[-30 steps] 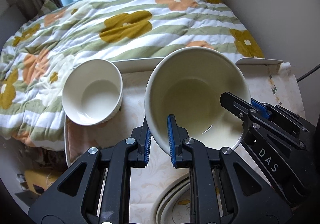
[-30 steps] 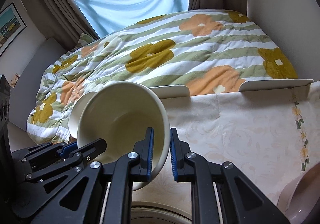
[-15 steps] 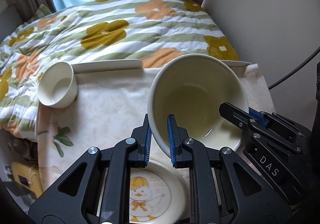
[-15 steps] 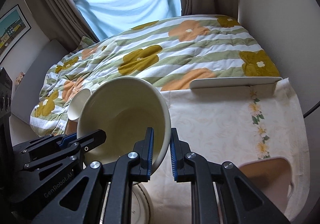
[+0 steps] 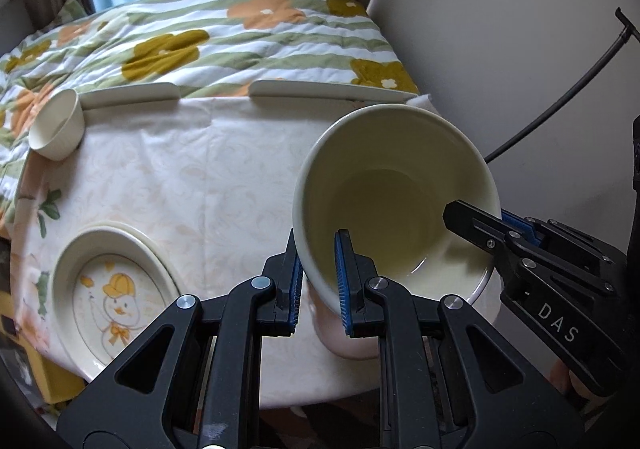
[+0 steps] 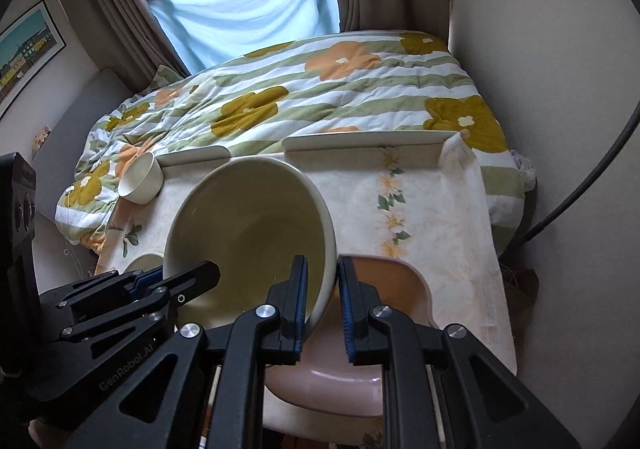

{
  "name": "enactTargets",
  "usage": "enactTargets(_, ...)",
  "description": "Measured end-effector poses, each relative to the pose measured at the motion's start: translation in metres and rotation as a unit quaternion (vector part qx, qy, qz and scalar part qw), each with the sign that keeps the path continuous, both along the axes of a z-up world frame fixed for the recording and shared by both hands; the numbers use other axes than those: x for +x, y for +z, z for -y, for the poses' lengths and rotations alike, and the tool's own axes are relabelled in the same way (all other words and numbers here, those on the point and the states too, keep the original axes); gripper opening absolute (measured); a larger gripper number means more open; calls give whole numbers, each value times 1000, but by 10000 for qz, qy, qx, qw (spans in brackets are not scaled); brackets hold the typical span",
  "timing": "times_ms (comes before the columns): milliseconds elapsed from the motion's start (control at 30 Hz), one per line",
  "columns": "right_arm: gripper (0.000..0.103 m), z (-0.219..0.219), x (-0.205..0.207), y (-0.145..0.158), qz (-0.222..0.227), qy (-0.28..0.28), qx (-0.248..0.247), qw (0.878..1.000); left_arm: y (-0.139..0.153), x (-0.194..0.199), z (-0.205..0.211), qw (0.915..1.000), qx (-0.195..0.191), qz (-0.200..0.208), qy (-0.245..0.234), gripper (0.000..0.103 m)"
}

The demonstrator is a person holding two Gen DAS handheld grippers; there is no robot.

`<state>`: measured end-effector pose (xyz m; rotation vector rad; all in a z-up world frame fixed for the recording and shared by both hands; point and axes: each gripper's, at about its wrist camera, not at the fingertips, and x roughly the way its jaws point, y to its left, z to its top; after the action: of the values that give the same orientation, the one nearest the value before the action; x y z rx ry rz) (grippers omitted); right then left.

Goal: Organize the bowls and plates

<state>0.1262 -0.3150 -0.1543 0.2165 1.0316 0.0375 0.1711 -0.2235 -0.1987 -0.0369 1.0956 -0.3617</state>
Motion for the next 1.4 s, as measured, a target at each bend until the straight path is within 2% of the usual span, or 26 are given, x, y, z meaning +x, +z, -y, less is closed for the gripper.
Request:
enactTargets(200, 14, 26, -19, -23, -262, -163, 176, 9994, -23, -14, 31, 9990, 245, -274, -250, 13)
enactTargets(467, 14, 36, -20, -66, -626, -266, 438, 9967, -61, -9, 43, 9955, 553, -640, -435, 13)
enactTargets(833, 14, 33, -22, -90, -777, -388, 350, 9956, -81, 3, 56, 9903, 995, -600, -768, 13)
enactTargets(1400, 14, 34, -24, -103, -872, -548, 432, 9937, -98, 6, 62, 9858, 1255, -548, -975, 13)
